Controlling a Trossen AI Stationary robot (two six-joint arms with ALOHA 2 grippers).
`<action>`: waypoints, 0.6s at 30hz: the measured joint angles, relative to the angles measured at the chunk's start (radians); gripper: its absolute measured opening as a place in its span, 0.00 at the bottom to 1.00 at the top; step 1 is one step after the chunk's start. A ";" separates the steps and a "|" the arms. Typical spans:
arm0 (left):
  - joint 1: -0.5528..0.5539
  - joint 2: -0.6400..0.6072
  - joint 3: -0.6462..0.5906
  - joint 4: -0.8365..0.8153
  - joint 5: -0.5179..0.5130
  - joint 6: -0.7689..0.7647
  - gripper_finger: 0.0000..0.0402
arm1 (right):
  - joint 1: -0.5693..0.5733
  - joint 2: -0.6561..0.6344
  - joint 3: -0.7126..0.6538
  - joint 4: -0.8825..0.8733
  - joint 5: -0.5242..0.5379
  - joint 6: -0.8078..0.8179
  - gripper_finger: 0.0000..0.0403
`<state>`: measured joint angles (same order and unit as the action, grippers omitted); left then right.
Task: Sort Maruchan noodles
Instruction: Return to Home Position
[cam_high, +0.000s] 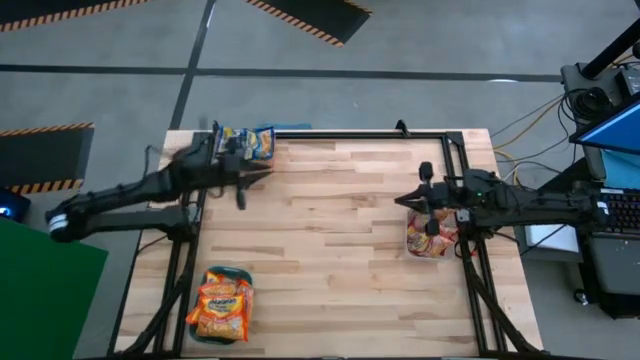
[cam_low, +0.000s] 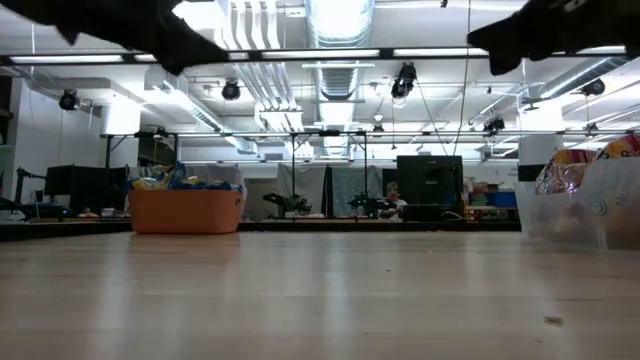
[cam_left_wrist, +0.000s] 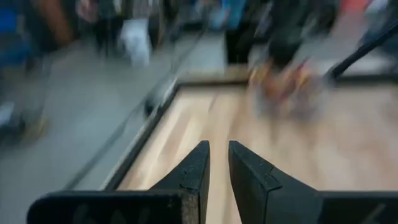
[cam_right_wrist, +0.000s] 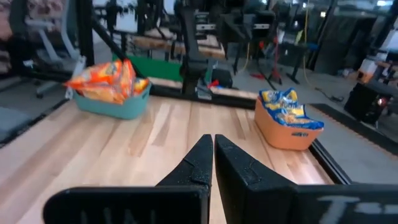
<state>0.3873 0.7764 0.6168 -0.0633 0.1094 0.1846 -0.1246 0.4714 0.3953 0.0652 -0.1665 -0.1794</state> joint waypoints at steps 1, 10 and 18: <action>-0.008 -0.053 -0.041 0.055 0.018 -0.001 0.11 | 0.000 -0.024 -0.011 0.001 -0.003 0.006 0.02; -0.011 -0.404 -0.271 0.263 0.013 0.012 0.11 | 0.000 -0.252 -0.132 0.030 -0.024 0.013 0.02; -0.011 -0.556 -0.387 0.267 0.013 0.011 0.11 | 0.000 -0.431 -0.209 0.014 -0.024 0.001 0.02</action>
<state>0.3767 0.2202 0.2296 0.2033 0.1219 0.1953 -0.1246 0.0399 0.1860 0.0794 -0.1905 -0.1788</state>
